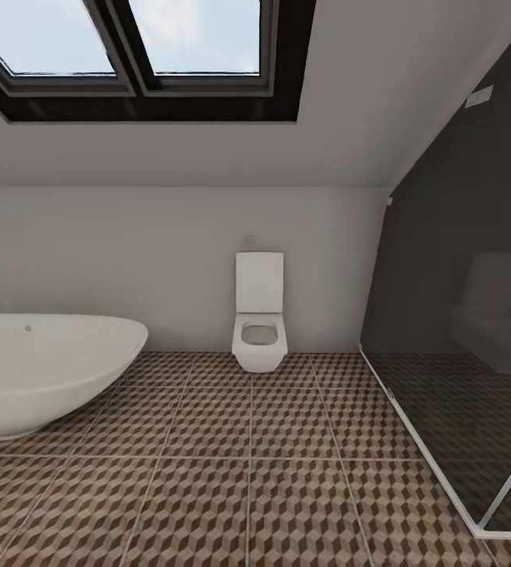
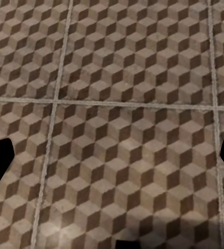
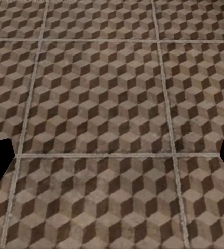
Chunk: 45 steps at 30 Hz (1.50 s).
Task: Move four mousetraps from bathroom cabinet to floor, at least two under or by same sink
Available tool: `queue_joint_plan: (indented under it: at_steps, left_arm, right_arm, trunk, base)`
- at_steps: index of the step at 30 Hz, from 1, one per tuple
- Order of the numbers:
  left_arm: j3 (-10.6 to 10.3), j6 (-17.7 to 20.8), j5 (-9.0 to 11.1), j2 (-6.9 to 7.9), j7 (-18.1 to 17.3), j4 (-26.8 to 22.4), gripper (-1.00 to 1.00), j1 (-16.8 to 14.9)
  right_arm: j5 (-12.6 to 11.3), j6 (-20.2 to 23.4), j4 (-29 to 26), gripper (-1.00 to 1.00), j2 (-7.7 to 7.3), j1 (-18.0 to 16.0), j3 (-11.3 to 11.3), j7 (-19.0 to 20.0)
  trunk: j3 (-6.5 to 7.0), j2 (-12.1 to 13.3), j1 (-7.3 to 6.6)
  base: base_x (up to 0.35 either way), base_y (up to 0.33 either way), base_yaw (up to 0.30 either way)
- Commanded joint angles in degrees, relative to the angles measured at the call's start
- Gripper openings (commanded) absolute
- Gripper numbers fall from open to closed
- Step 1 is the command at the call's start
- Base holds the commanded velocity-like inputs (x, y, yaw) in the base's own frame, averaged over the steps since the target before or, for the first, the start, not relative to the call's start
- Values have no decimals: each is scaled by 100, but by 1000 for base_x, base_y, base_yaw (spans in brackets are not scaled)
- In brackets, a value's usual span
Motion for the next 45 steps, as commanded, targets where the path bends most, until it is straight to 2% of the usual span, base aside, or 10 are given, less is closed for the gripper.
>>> queue_joint_plan:
  at_steps: [1, 45]
  left_arm:
    - [0, -9, 3, 1, 5, -8, 100, 3]
    - [-9, -13, 11, -2, -21, 13, 100, 3]
  right_arm:
    - [5, -14, 2, 100, 0, -2, 4, -24]
    - [-3, -14, 2, 100, -14, -2, -5, -18]
  trunk:
    - [1, -2, 0]
    - [259, -2, 0]
  base:
    - [0, 0, -200]
    - [0, 0, -214]
